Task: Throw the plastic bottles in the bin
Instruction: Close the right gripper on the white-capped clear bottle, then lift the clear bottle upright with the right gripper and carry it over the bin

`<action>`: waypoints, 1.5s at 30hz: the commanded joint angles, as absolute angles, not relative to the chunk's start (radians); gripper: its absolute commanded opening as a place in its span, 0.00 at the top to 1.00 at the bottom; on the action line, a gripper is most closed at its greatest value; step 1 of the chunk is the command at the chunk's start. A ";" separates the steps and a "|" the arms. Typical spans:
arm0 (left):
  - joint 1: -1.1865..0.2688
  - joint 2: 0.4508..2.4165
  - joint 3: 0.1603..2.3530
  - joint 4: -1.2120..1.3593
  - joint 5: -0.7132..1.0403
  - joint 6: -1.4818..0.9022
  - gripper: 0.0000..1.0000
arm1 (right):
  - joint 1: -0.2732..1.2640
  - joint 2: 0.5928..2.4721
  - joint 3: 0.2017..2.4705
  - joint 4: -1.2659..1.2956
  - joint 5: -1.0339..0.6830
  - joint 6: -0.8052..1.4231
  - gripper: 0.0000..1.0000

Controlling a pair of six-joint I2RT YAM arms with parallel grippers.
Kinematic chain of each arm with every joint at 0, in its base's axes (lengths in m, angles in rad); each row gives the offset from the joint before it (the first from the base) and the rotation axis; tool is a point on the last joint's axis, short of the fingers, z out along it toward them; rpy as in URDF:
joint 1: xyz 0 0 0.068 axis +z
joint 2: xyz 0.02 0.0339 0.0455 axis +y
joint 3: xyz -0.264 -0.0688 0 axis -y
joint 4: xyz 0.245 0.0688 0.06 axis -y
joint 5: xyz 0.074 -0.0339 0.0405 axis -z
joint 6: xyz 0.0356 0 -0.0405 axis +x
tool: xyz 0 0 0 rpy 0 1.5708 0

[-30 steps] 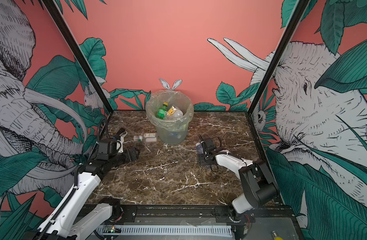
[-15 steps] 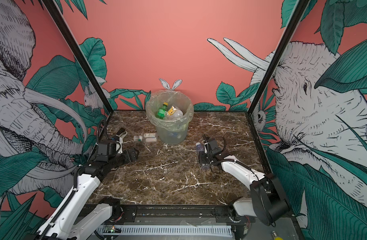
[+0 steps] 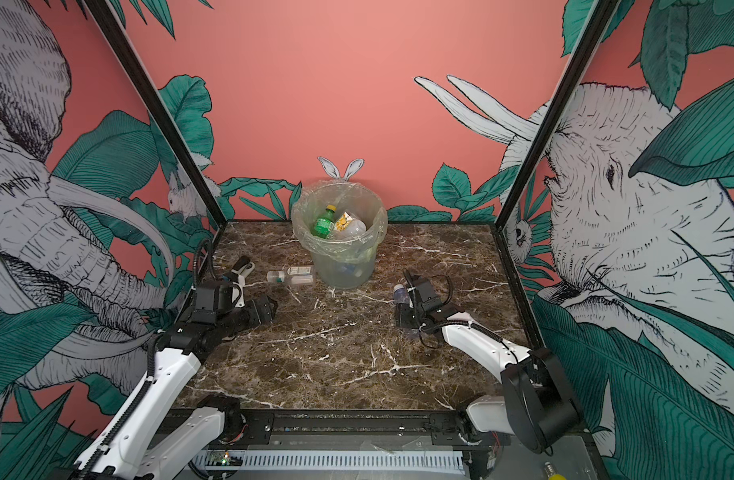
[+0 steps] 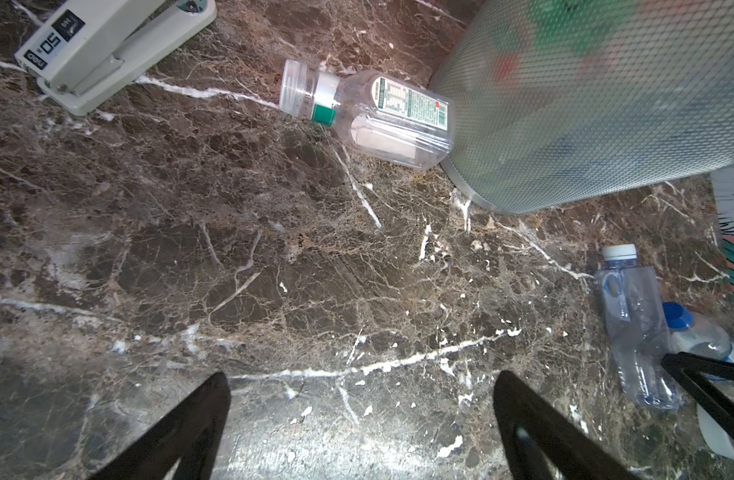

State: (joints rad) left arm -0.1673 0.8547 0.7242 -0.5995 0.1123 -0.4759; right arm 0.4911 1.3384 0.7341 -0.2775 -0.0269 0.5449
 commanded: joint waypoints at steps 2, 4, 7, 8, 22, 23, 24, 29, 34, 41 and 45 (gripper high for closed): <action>-0.161 0.836 0.701 -0.606 0.102 -0.476 0.01 | 0.497 1.394 0.762 -0.288 0.031 0.524 0.28; -0.163 0.838 0.698 -0.605 0.101 -0.476 0.01 | 0.496 1.429 0.764 -0.262 0.011 0.526 0.28; -0.161 0.839 0.694 -0.602 0.104 -0.482 0.01 | 0.496 1.492 0.771 -0.231 -0.005 0.532 0.28; -0.161 0.837 0.692 -0.601 0.107 -0.482 0.01 | 0.496 1.513 0.775 -0.224 -0.012 0.533 0.29; -0.161 0.831 0.678 -0.603 0.099 -0.489 0.01 | 0.551 1.403 0.804 -0.268 0.008 0.577 0.47; -0.160 0.831 0.680 -0.602 0.096 -0.489 0.01 | 0.562 1.370 0.808 -0.274 0.009 0.586 0.47; -0.159 0.831 0.681 -0.601 0.093 -0.492 0.01 | 0.574 1.339 0.808 -0.278 0.011 0.597 0.47; -0.160 0.832 0.684 -0.605 0.079 -0.505 0.01 | 0.620 1.186 0.816 -0.278 0.010 0.647 0.48; -0.158 0.829 0.679 -0.603 0.074 -0.521 0.01 | 0.655 1.100 0.848 -0.254 -0.030 0.659 0.50; -0.159 0.833 0.678 -0.598 0.078 -0.530 0.01 | 0.703 1.035 0.886 -0.170 -0.079 0.652 0.50; -0.156 0.852 0.678 -0.597 0.075 -0.543 0.01 | 0.713 1.000 0.826 -0.070 -0.084 0.664 0.50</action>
State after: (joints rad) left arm -0.1646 0.8494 0.6868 -0.5995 0.0875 -0.5240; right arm 0.7048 1.0279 0.8539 -0.1829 -0.0685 0.6502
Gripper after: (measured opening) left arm 0.994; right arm 0.505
